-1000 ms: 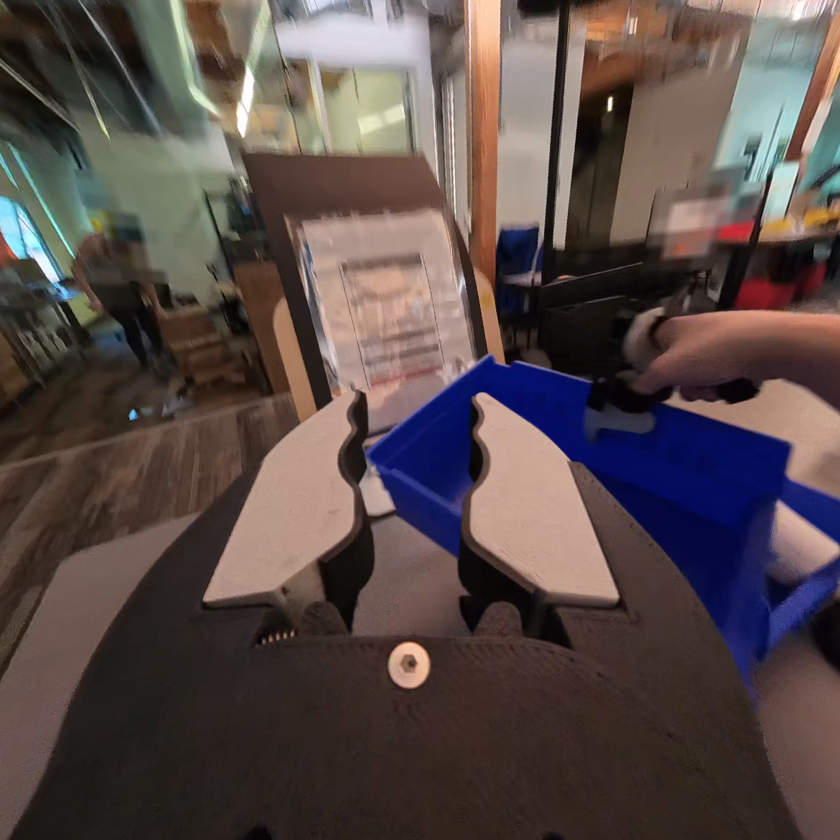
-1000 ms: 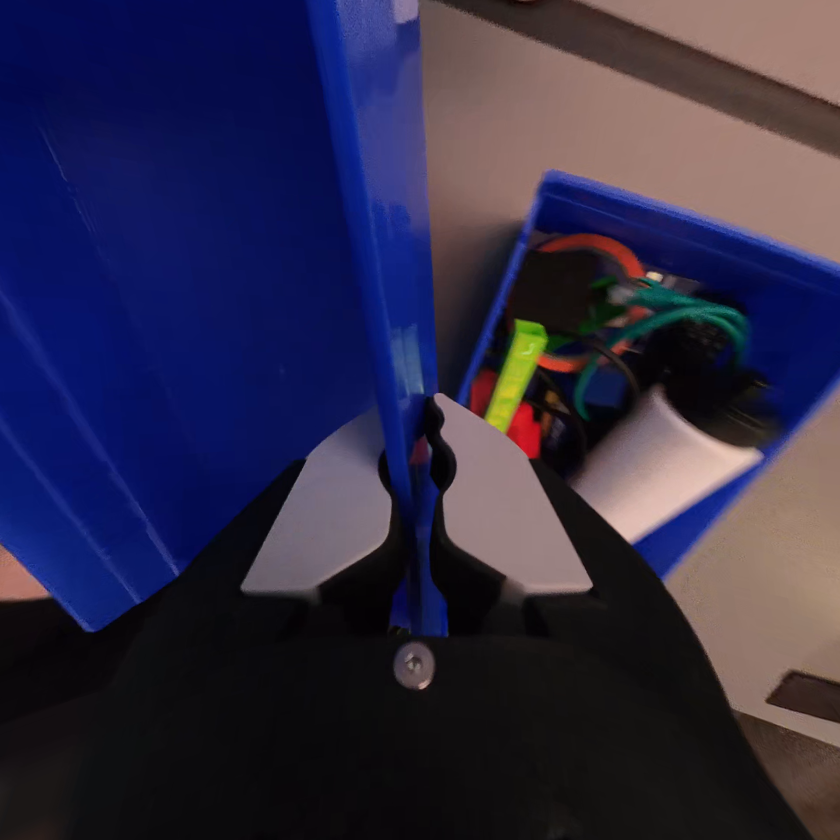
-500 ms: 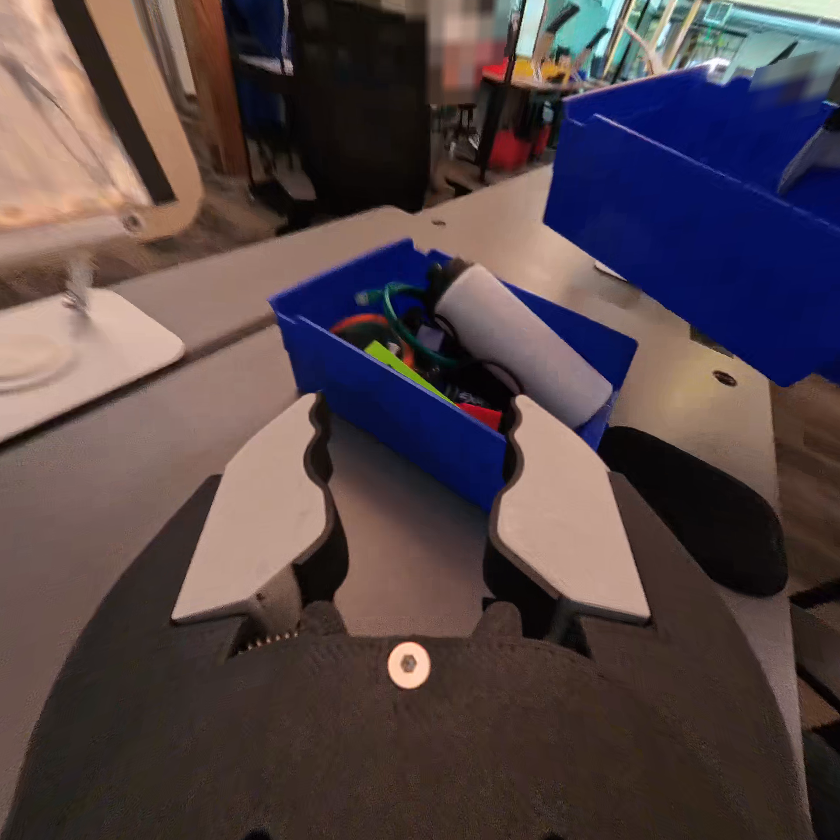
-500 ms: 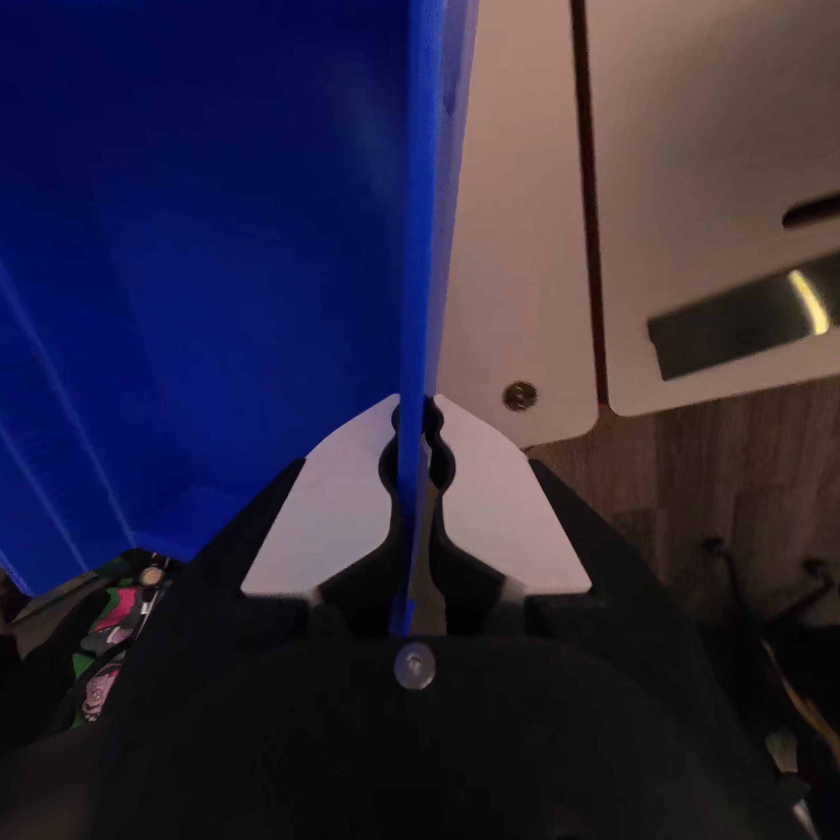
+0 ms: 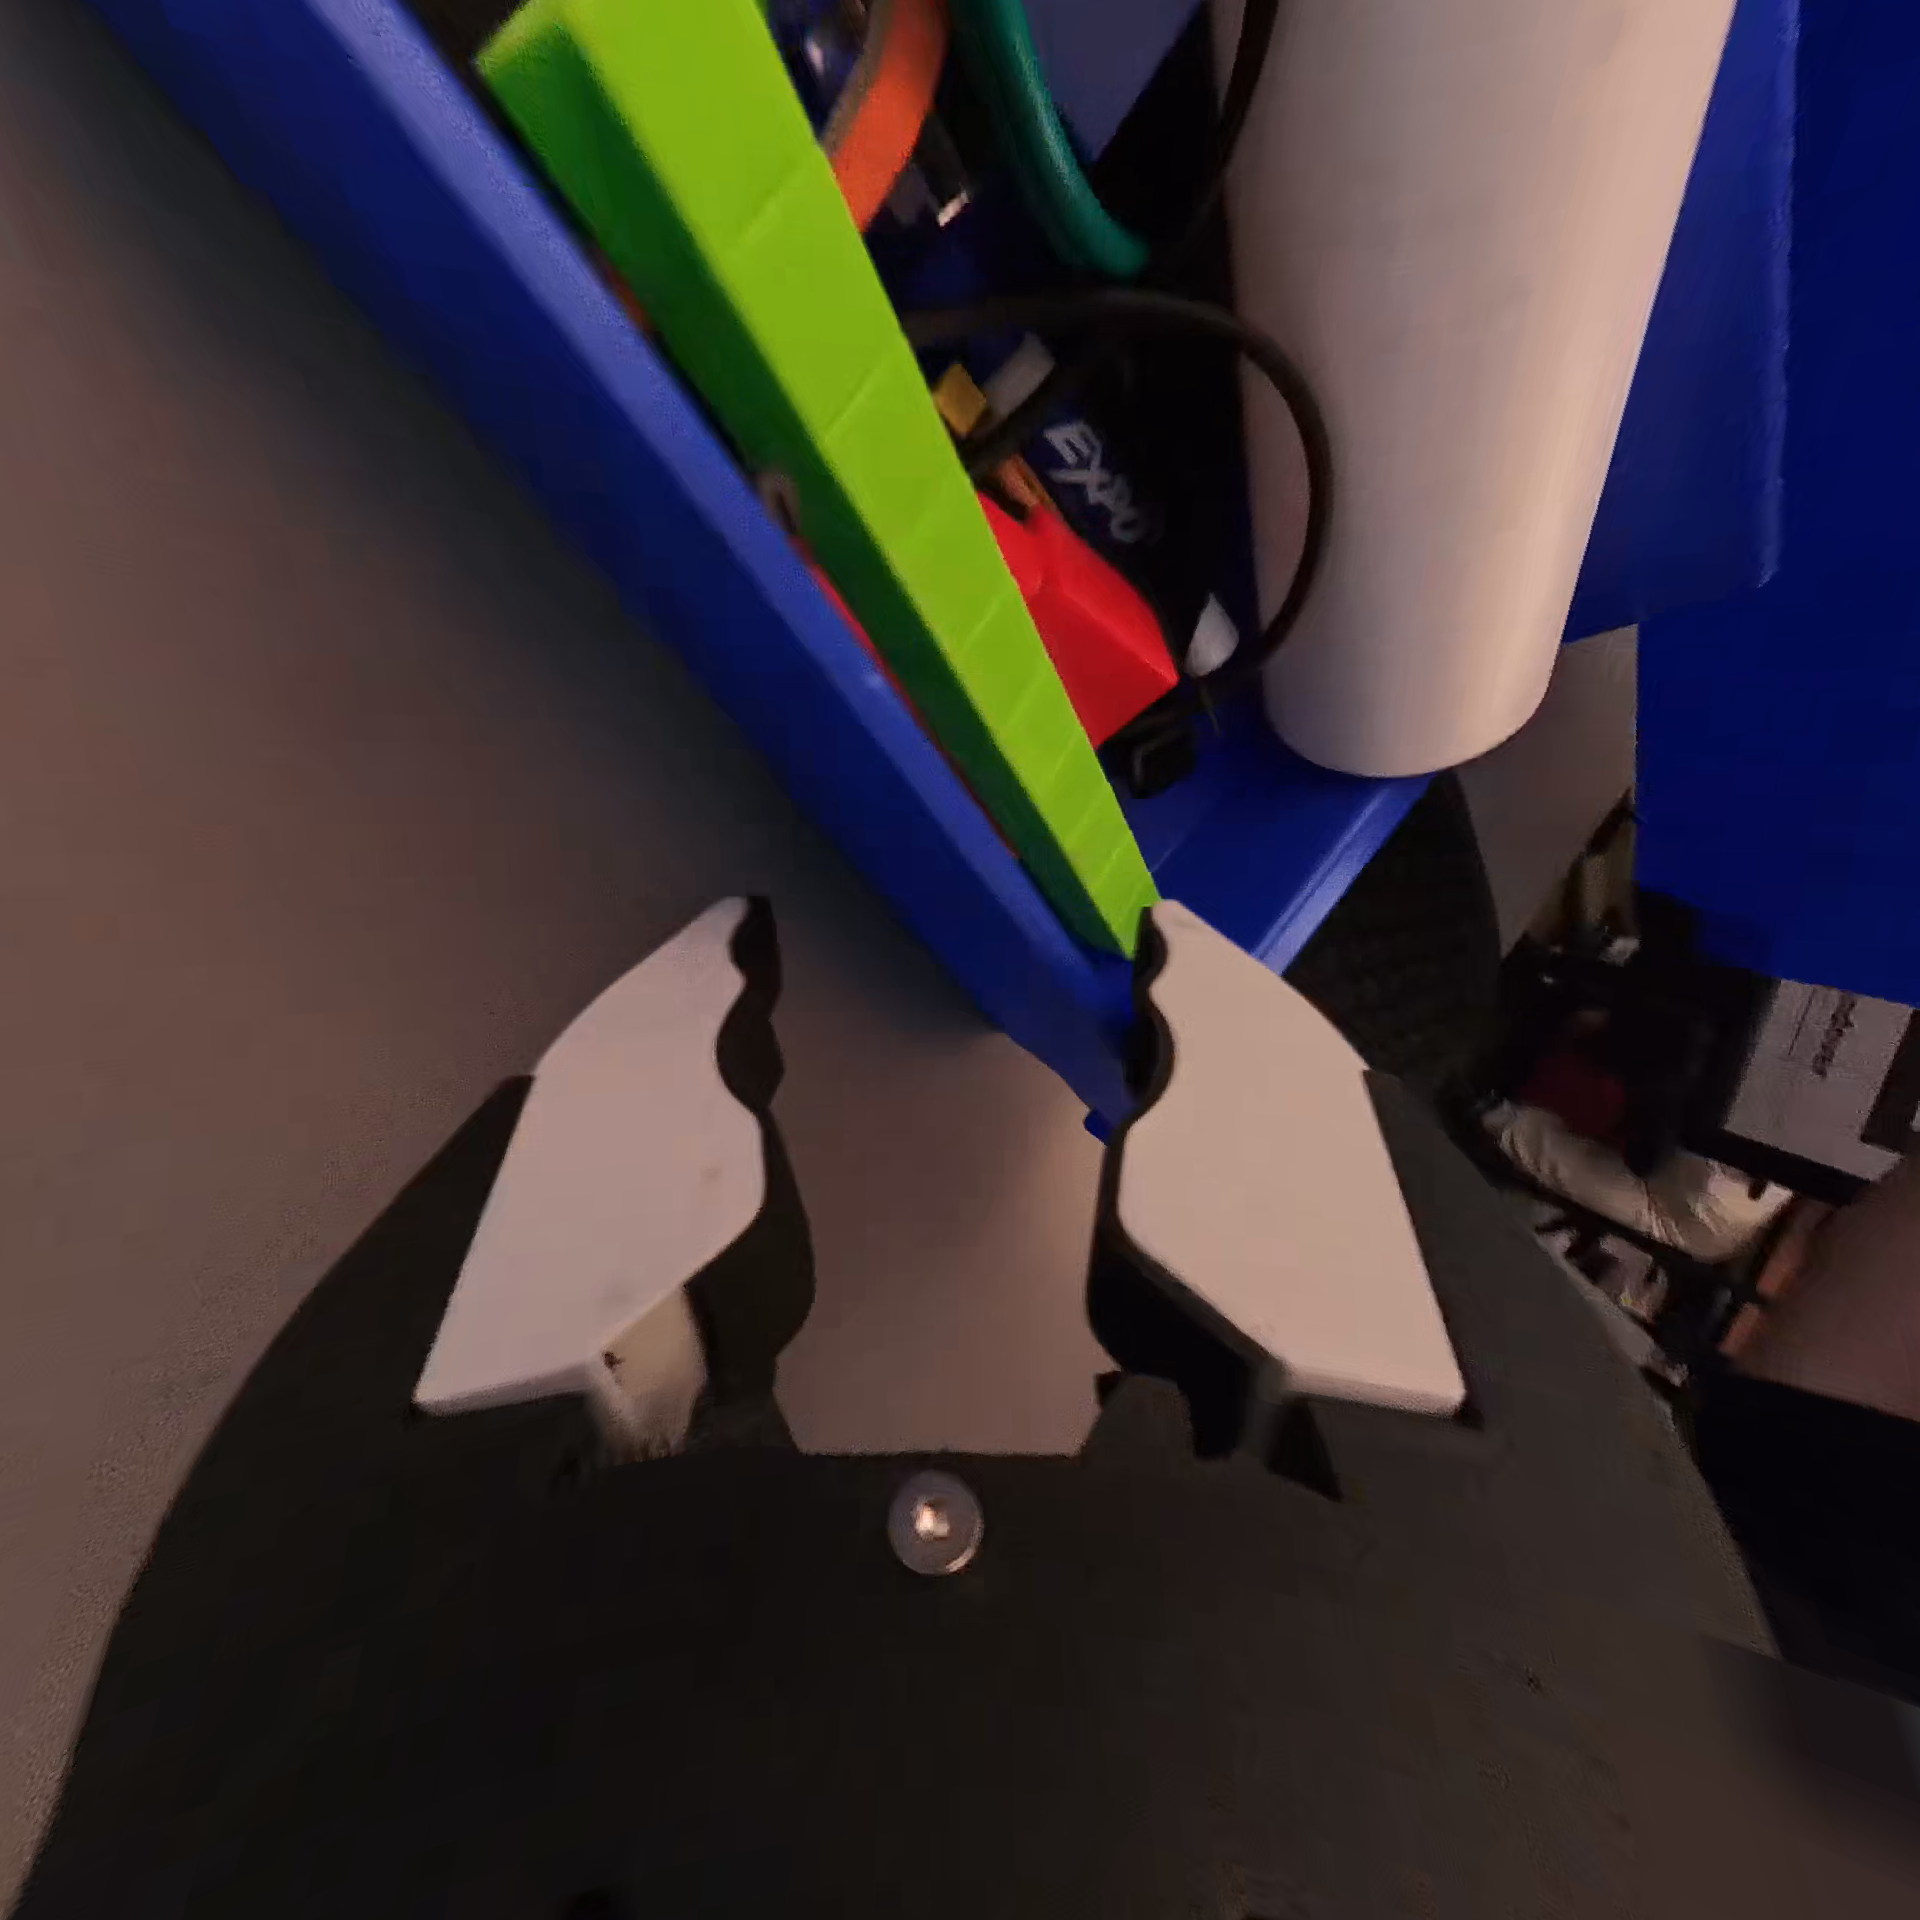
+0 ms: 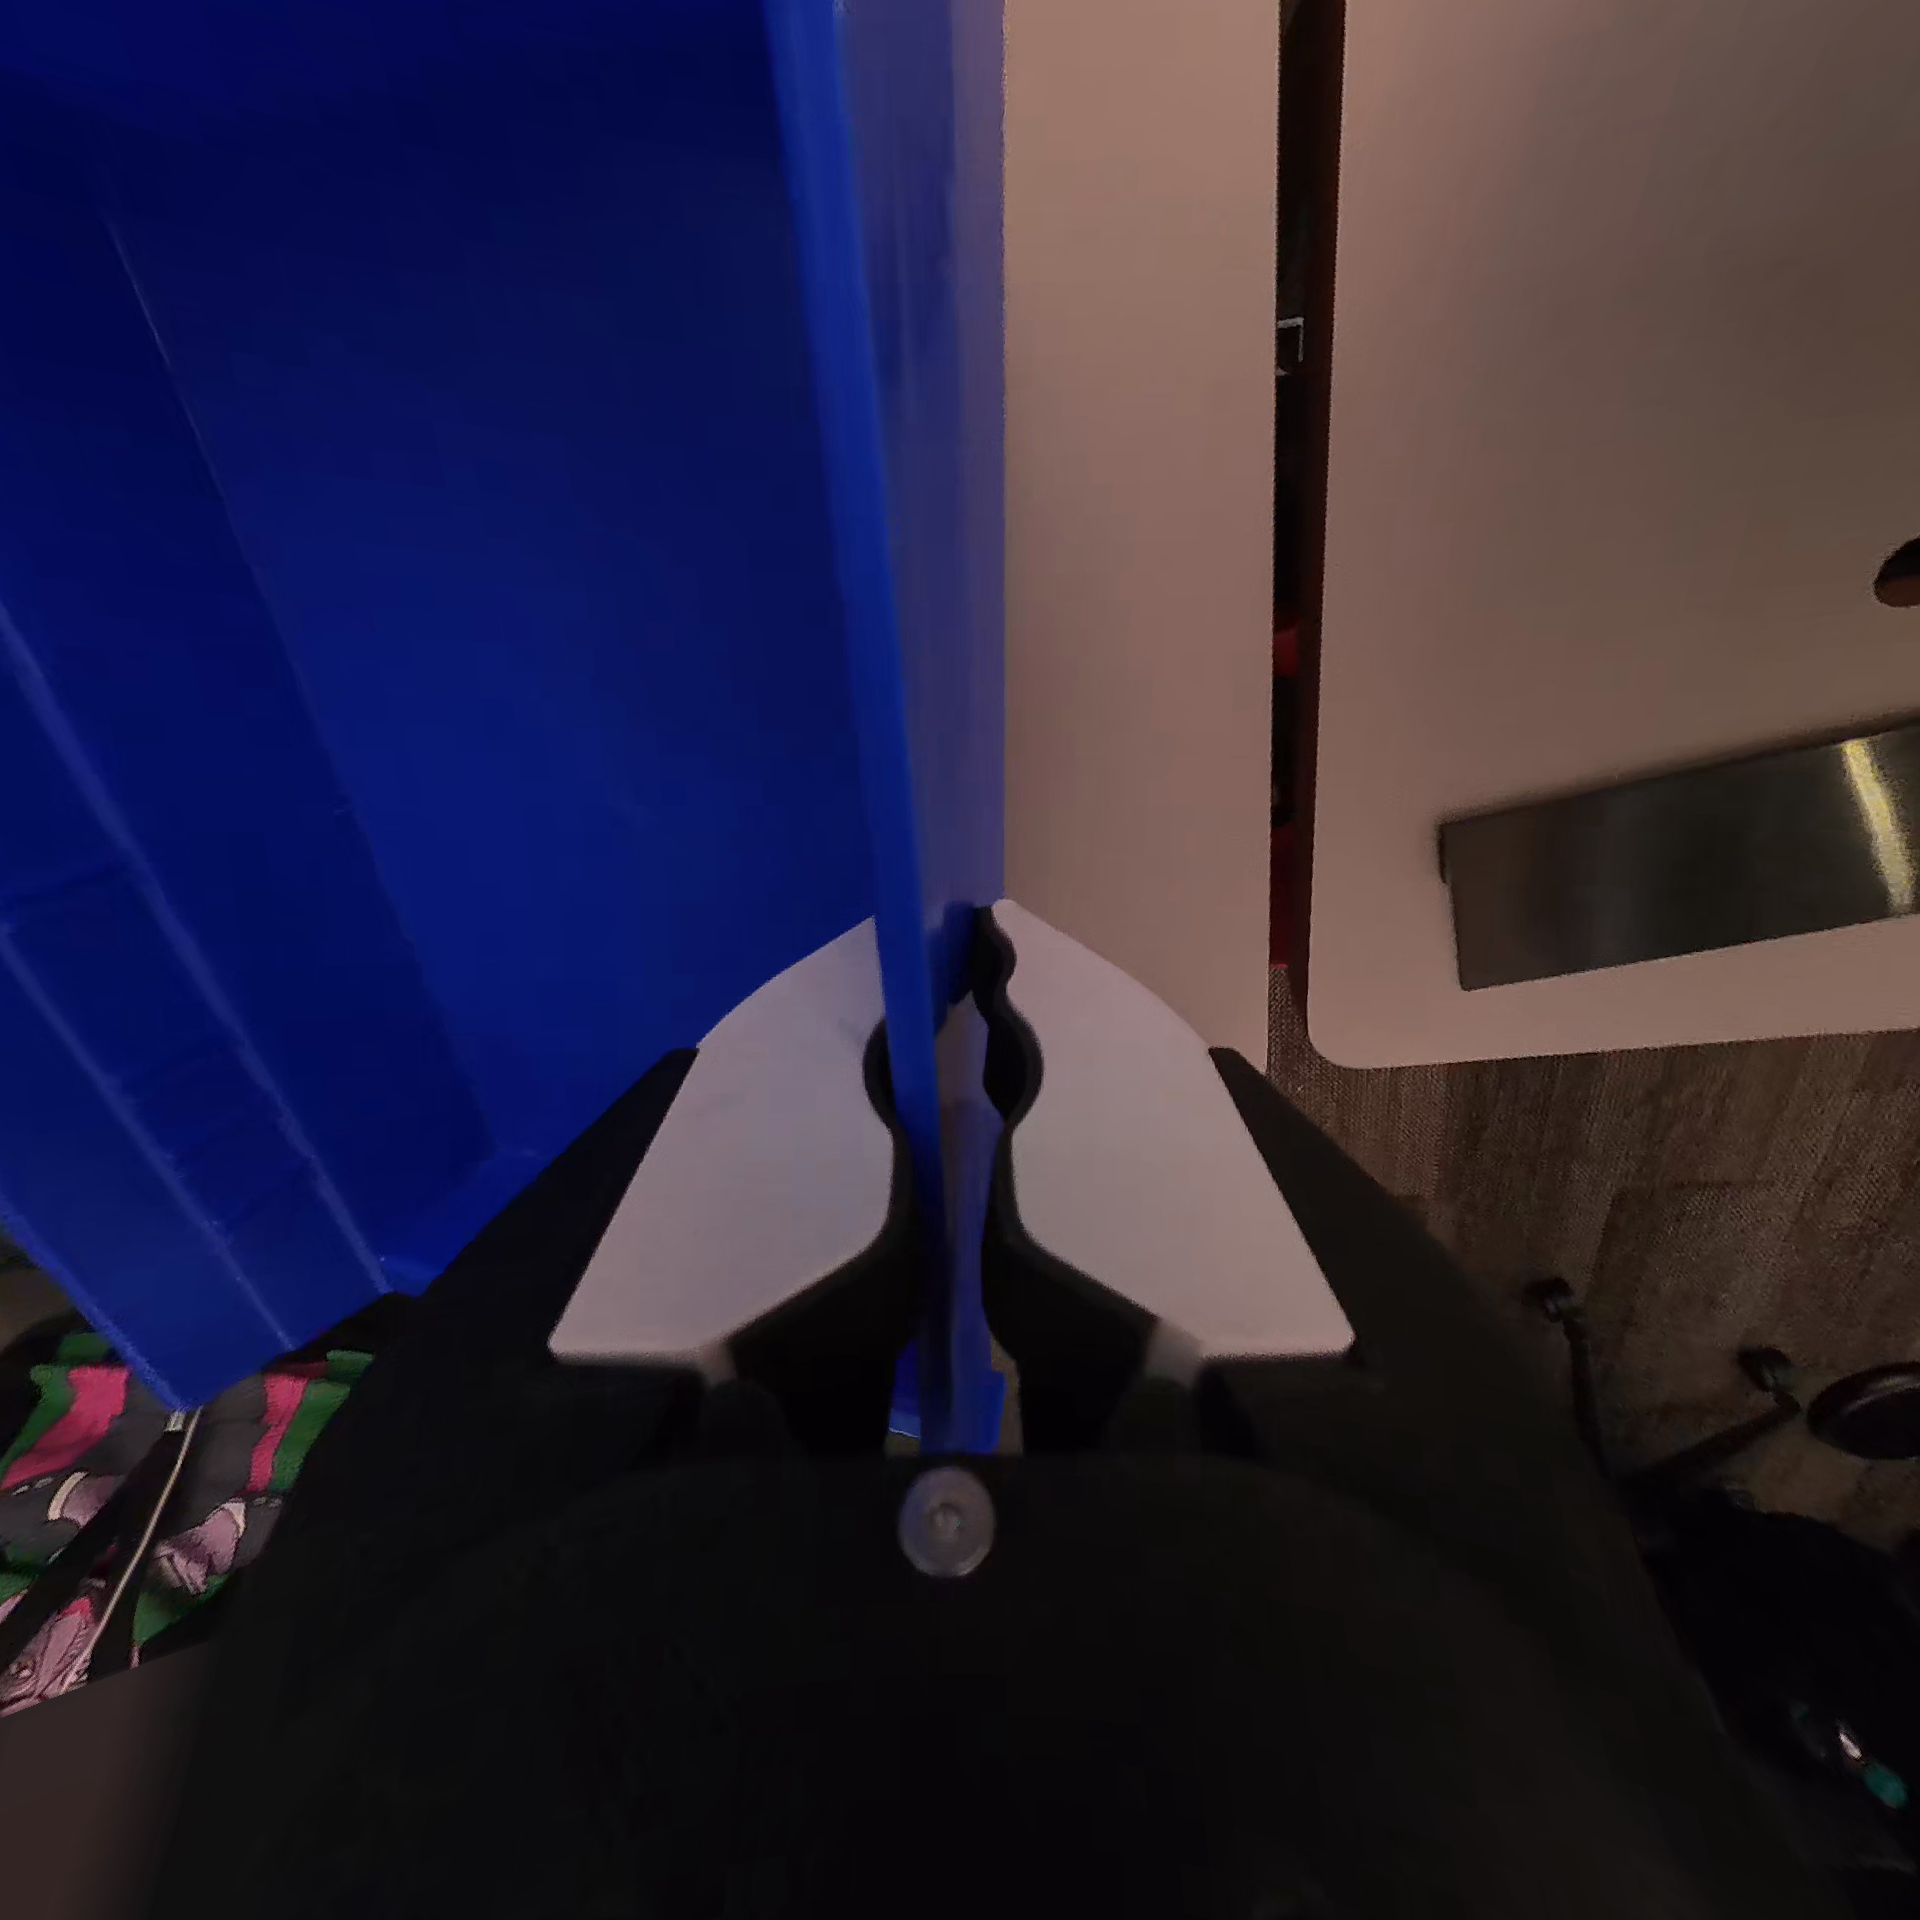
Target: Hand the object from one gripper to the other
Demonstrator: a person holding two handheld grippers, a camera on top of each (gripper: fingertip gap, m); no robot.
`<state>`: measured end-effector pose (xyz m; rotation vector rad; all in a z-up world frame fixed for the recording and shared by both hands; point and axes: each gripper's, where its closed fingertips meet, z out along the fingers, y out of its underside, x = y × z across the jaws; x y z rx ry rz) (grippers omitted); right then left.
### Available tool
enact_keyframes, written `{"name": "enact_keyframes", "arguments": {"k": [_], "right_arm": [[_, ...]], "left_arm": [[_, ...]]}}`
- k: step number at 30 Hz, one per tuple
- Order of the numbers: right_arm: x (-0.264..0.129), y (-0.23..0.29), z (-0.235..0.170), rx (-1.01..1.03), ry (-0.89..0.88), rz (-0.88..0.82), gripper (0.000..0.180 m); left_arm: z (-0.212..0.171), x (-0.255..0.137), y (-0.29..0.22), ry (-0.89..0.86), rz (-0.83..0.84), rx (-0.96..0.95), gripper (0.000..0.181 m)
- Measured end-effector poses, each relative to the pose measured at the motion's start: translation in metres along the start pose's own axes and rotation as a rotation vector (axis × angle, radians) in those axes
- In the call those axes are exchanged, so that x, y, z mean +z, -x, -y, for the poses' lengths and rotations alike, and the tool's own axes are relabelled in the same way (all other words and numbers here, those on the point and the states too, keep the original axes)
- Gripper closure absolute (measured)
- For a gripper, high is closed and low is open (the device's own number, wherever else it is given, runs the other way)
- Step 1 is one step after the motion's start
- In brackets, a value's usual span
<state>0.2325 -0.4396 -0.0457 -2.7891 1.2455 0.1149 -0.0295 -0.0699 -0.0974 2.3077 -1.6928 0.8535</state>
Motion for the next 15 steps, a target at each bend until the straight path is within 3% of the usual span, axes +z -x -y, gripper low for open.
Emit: {"name": "enact_keyframes", "arguments": {"k": [6, 10, 15], "right_arm": [[0.012, -0.004, -0.002, -0.010, 0.013, 0.022, 0.171], [0.017, -0.011, -0.006, -0.003, 0.016, 0.015, 0.171], [0.026, -0.012, -0.009, -0.012, 0.020, 0.048, 0.170]], "left_arm": [[-0.009, -0.007, -0.001, 0.215, 0.129, 0.041, 0.162], [-0.007, -0.026, 0.031, 0.283, 0.323, 0.091, 0.169], [0.001, -0.060, 0.087, 0.195, 0.414, 0.007, 0.178]]}}
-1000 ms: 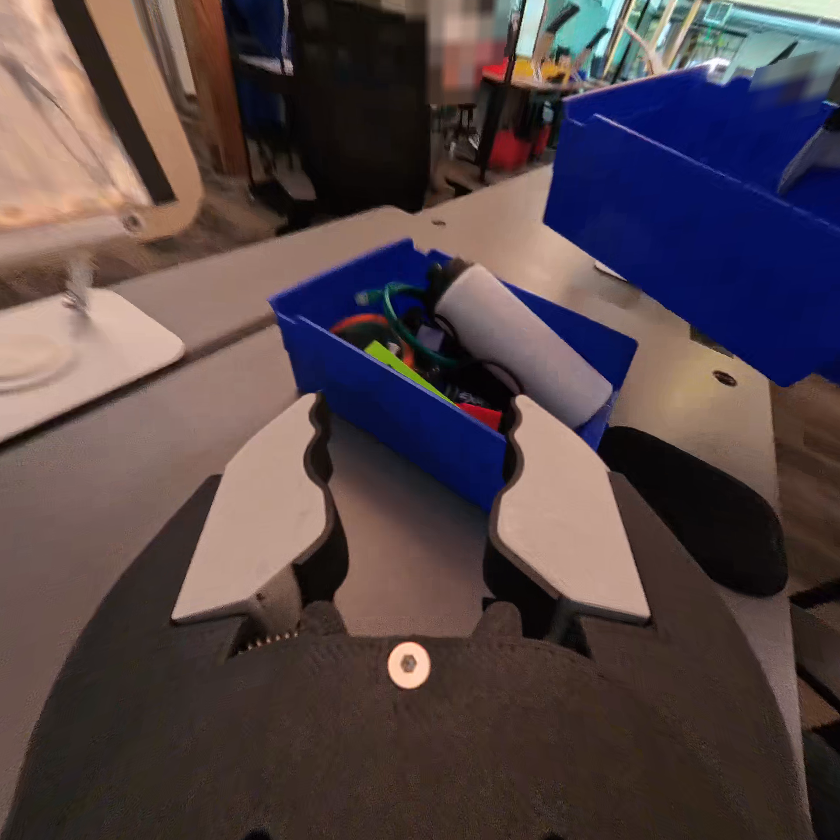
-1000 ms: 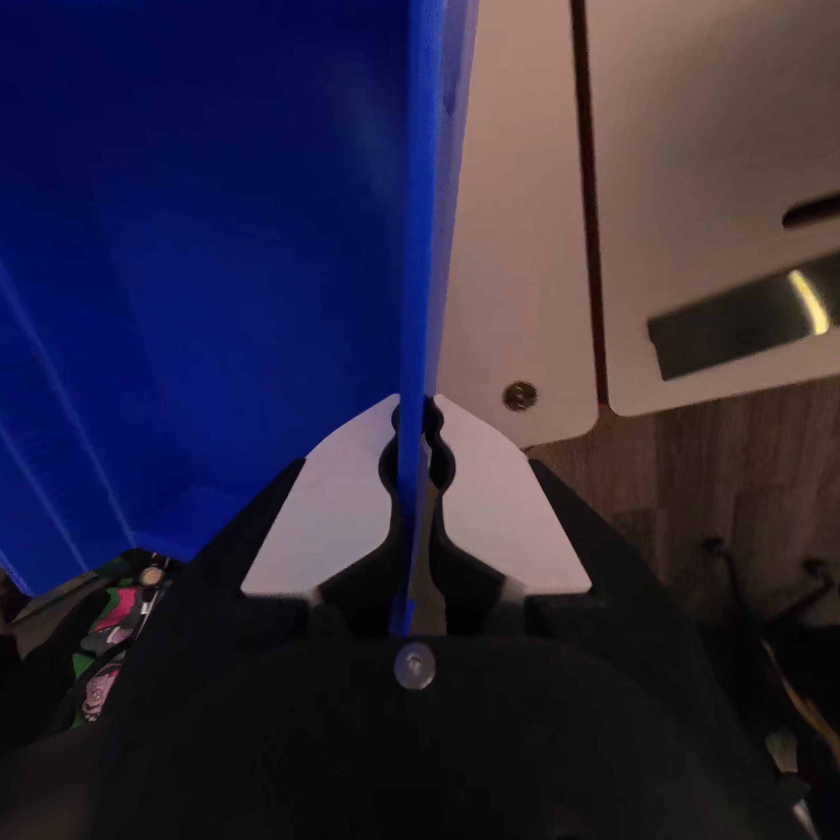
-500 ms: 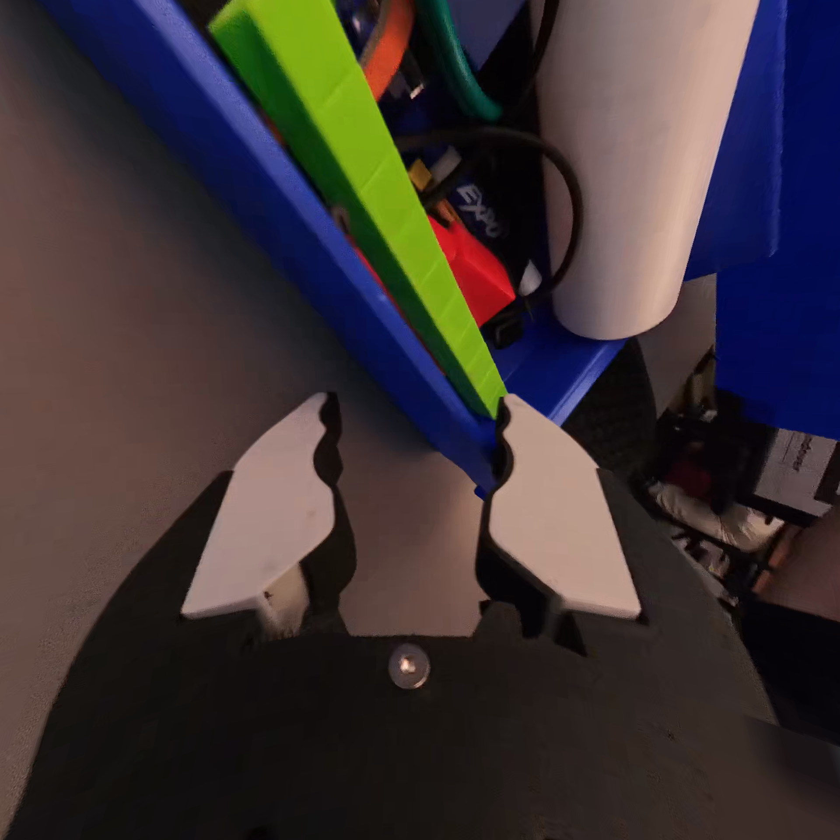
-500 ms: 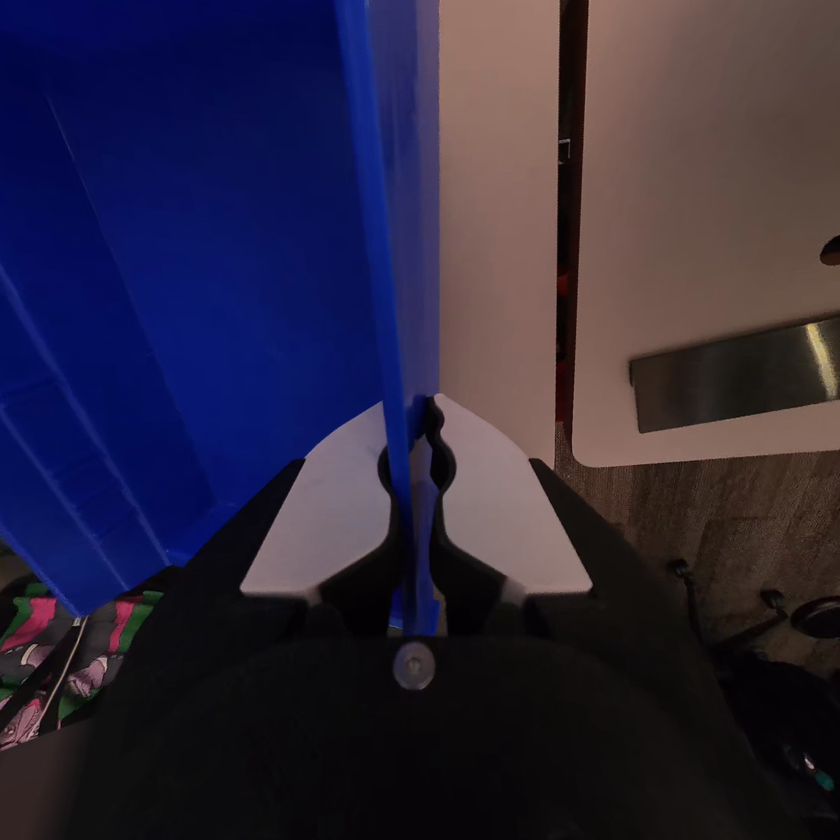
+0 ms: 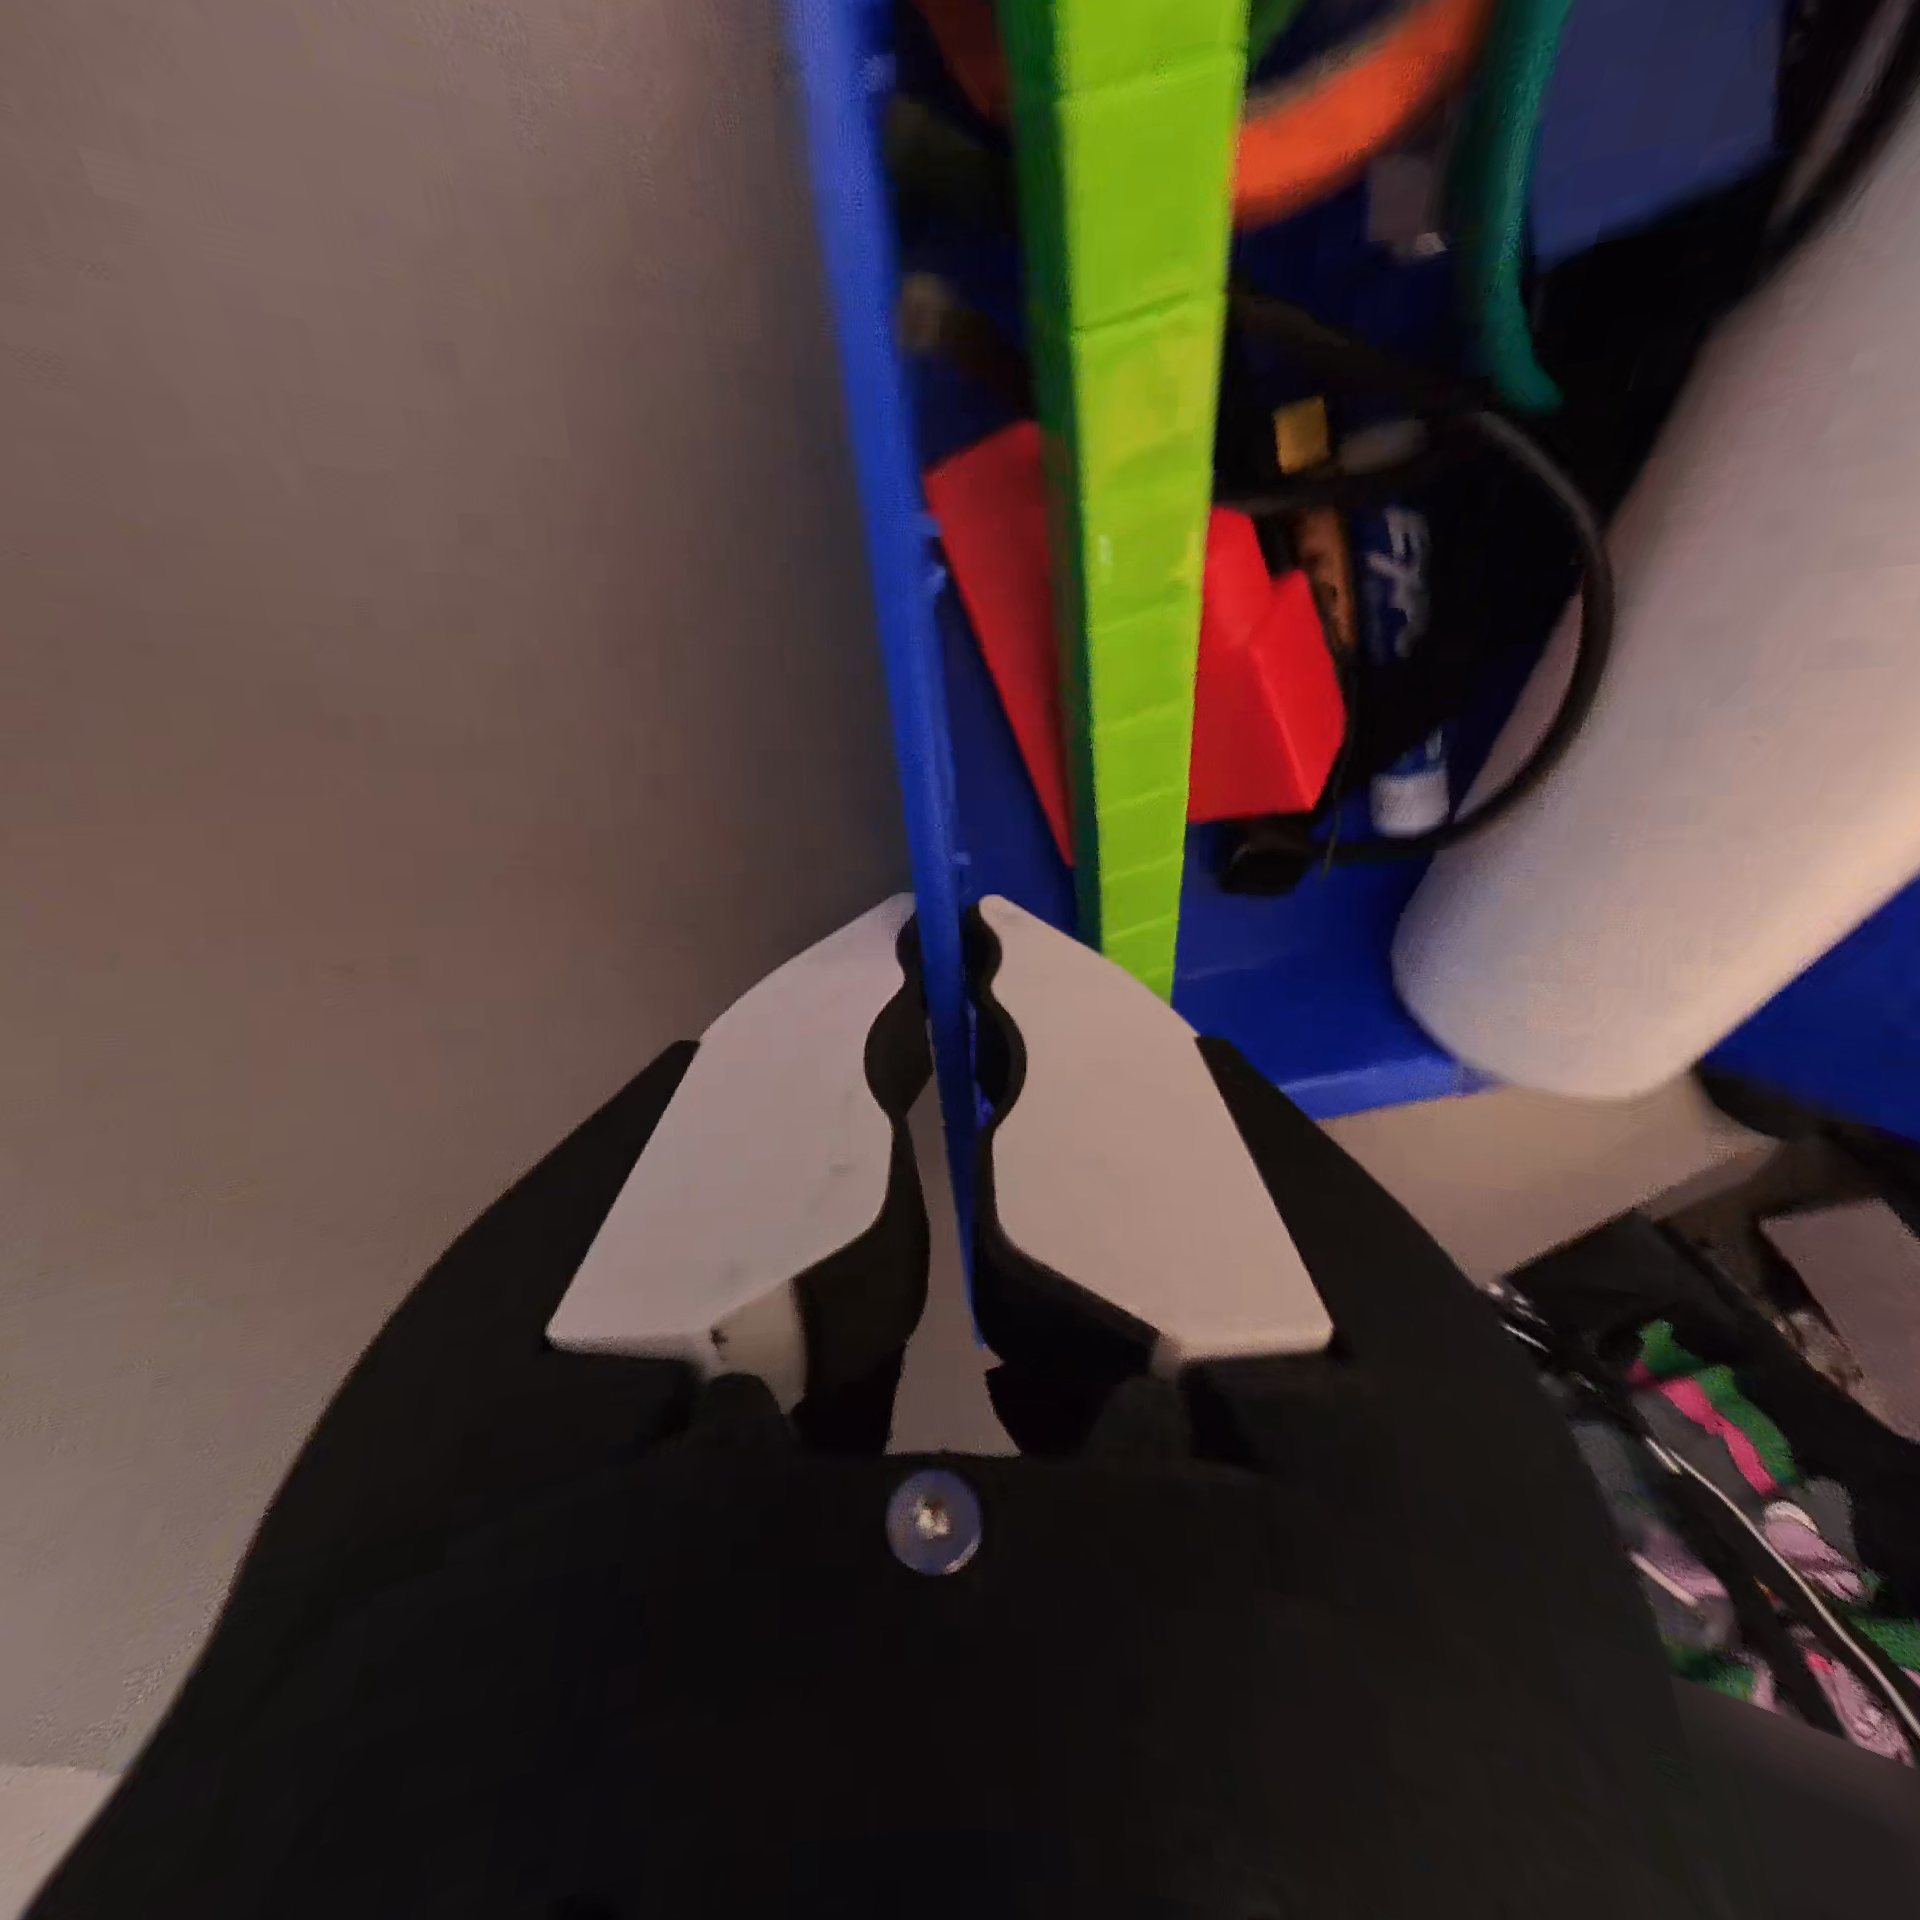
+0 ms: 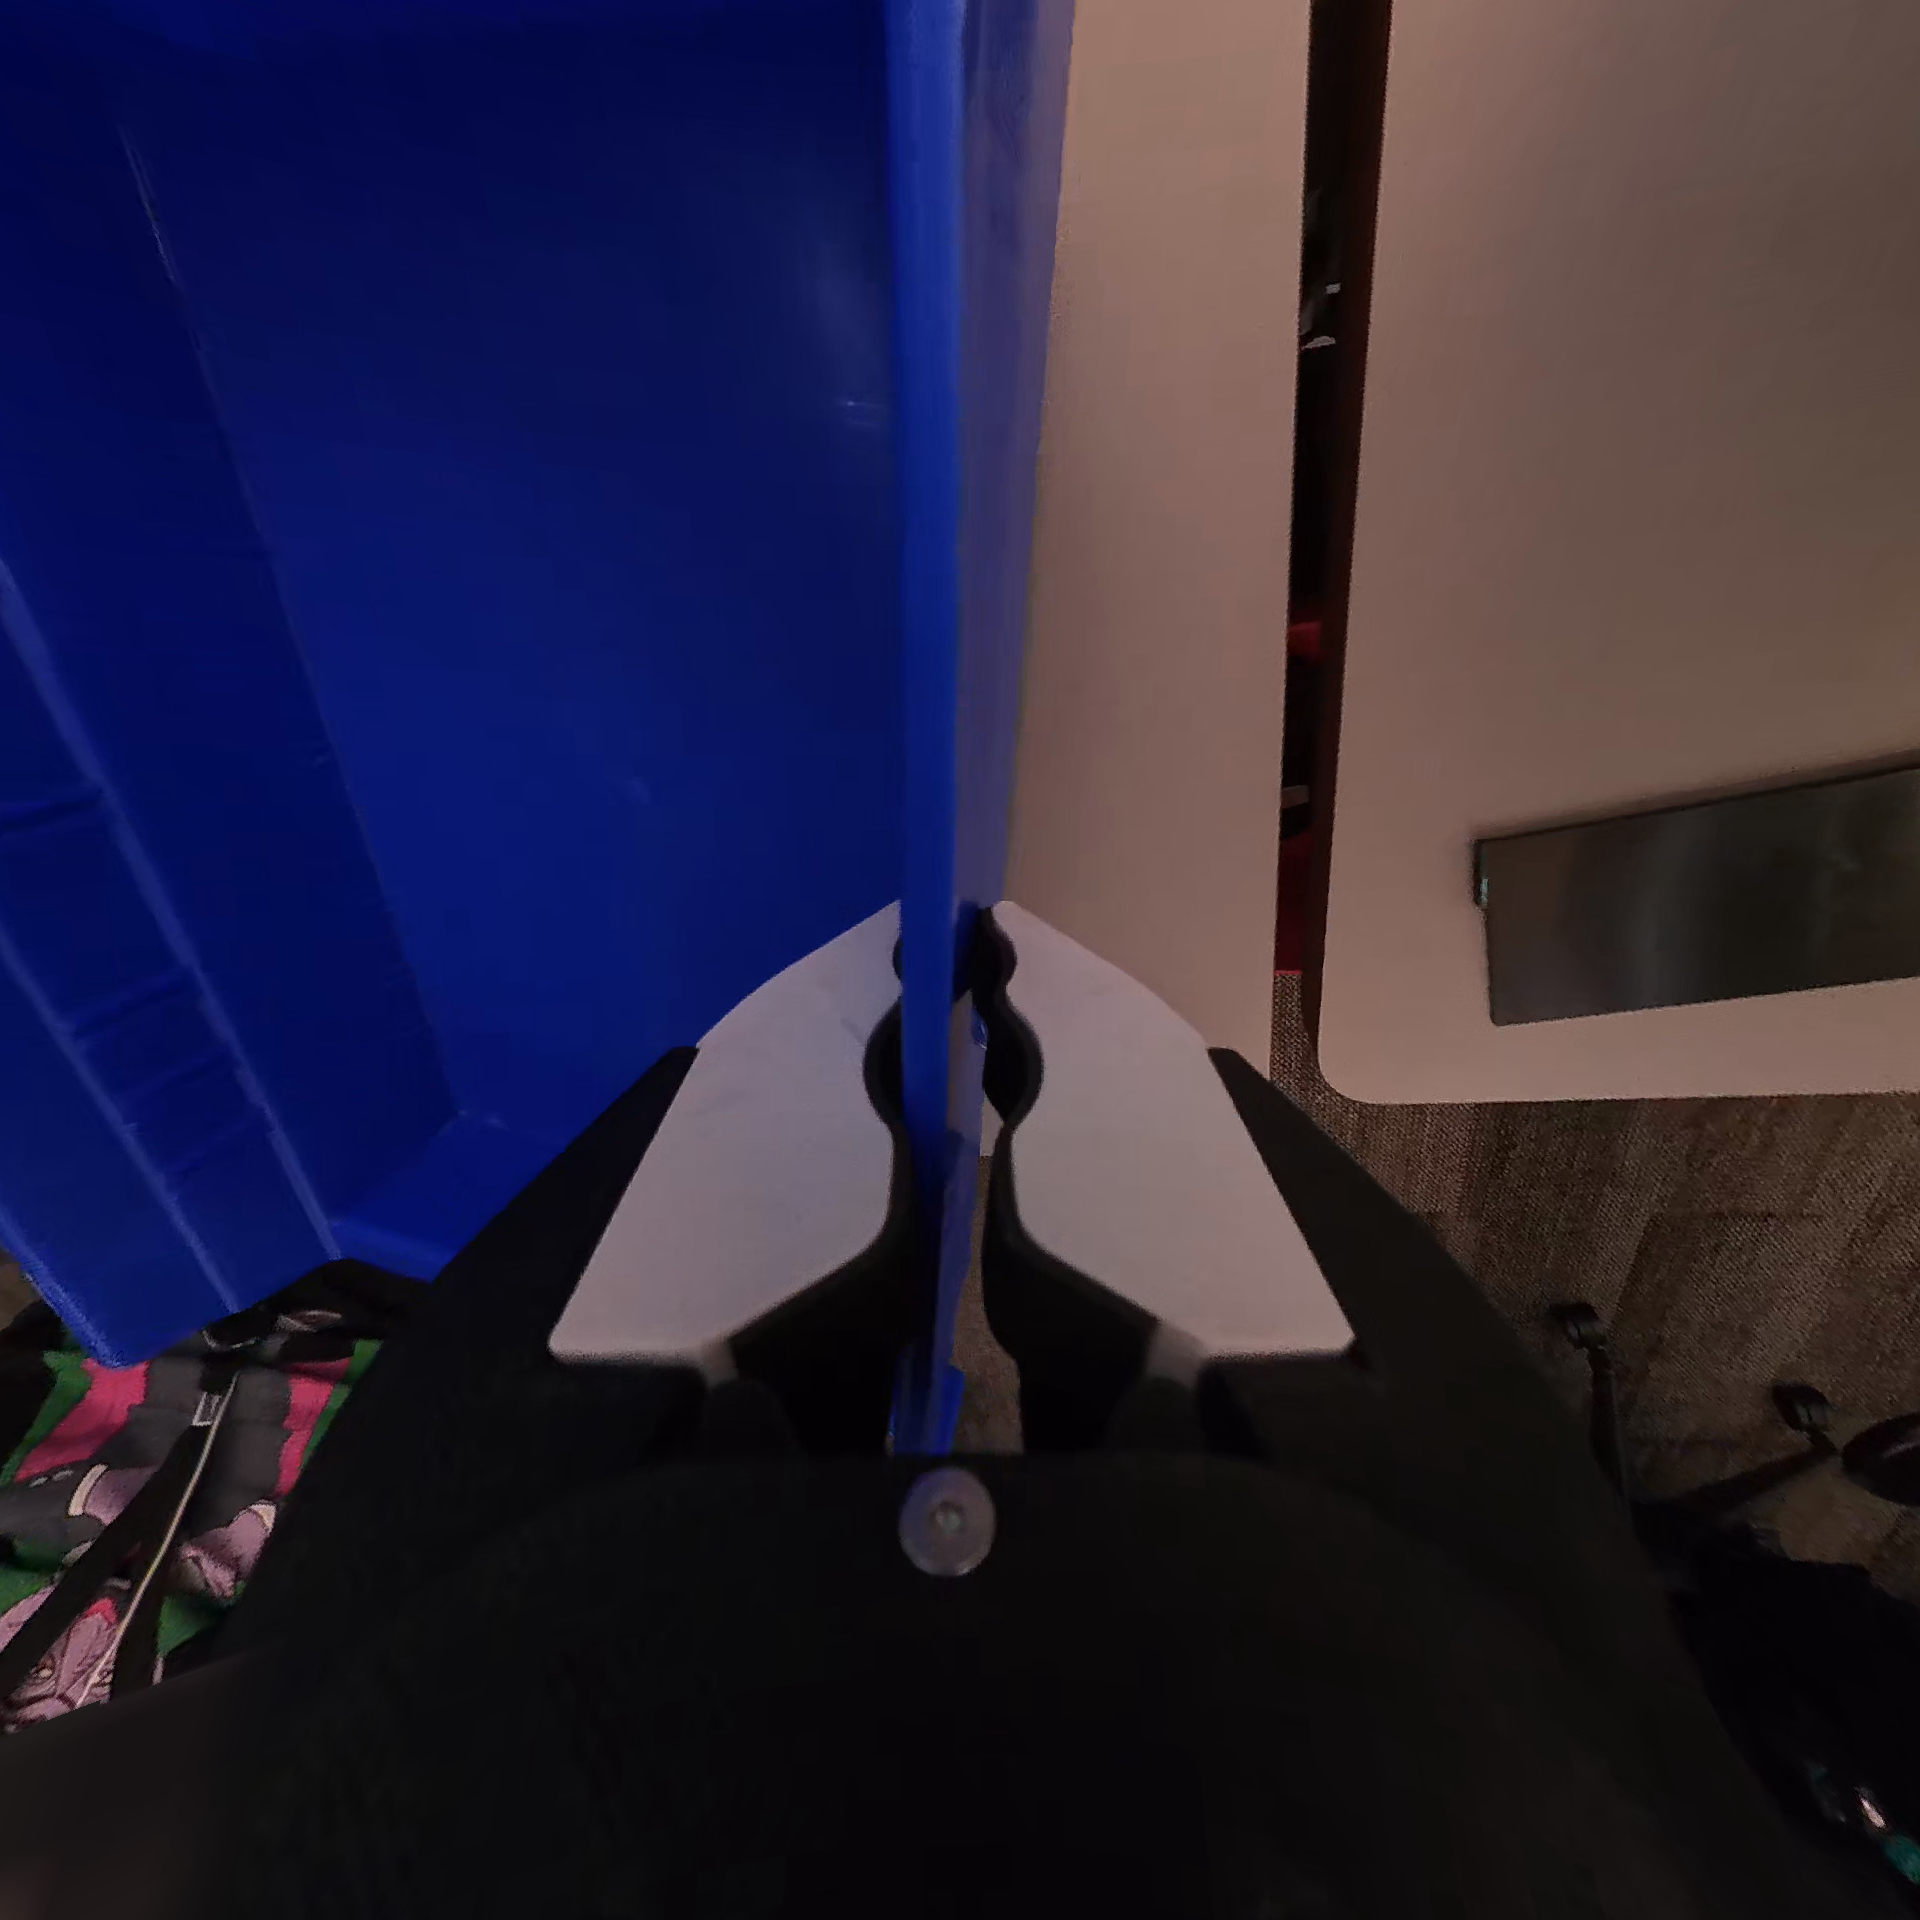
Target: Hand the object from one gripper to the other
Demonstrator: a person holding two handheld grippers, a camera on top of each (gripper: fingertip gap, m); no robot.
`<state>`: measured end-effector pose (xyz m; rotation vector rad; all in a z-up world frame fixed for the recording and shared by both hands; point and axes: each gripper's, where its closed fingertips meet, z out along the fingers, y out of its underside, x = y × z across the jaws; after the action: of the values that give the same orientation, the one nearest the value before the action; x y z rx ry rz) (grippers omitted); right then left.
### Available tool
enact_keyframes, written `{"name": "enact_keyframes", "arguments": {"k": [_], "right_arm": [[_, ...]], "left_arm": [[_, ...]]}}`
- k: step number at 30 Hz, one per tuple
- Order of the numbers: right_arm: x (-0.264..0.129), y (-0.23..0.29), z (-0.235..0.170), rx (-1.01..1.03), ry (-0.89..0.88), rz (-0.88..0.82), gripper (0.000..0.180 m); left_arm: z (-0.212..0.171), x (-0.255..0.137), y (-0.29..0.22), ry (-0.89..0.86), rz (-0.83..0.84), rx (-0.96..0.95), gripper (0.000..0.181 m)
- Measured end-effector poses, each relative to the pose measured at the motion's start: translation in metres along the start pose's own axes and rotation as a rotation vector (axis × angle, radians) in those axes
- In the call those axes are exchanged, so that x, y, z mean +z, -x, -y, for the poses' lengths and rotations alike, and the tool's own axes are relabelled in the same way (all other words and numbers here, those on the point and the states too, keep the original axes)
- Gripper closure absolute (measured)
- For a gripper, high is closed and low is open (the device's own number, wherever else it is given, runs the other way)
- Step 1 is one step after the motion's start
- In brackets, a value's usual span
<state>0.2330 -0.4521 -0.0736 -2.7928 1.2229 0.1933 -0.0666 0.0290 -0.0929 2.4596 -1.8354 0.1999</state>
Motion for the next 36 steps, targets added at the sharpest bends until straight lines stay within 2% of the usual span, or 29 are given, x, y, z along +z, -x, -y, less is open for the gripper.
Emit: {"name": "enact_keyframes", "arguments": {"k": [6, 21, 29, 36], "right_arm": [[0.013, 0.002, 0.005, -0.024, 0.009, 0.037, 0.170], [0.028, 0.051, 0.045, -0.050, -0.026, 0.209, 0.170], [0.029, 0.091, 0.081, -0.059, -0.096, 0.236, 0.170], [0.042, 0.125, 0.103, -0.076, -0.108, 0.241, 0.170]], "left_arm": [[-0.023, -0.011, 0.071, -0.067, -0.001, -0.113, 0.177], [-0.127, -0.031, 0.177, -0.188, -0.006, -0.384, 0.177], [-0.174, -0.040, 0.224, -0.240, 0.000, -0.521, 0.176], [-0.198, -0.045, 0.246, -0.292, -0.042, -0.595, 0.174]]}}
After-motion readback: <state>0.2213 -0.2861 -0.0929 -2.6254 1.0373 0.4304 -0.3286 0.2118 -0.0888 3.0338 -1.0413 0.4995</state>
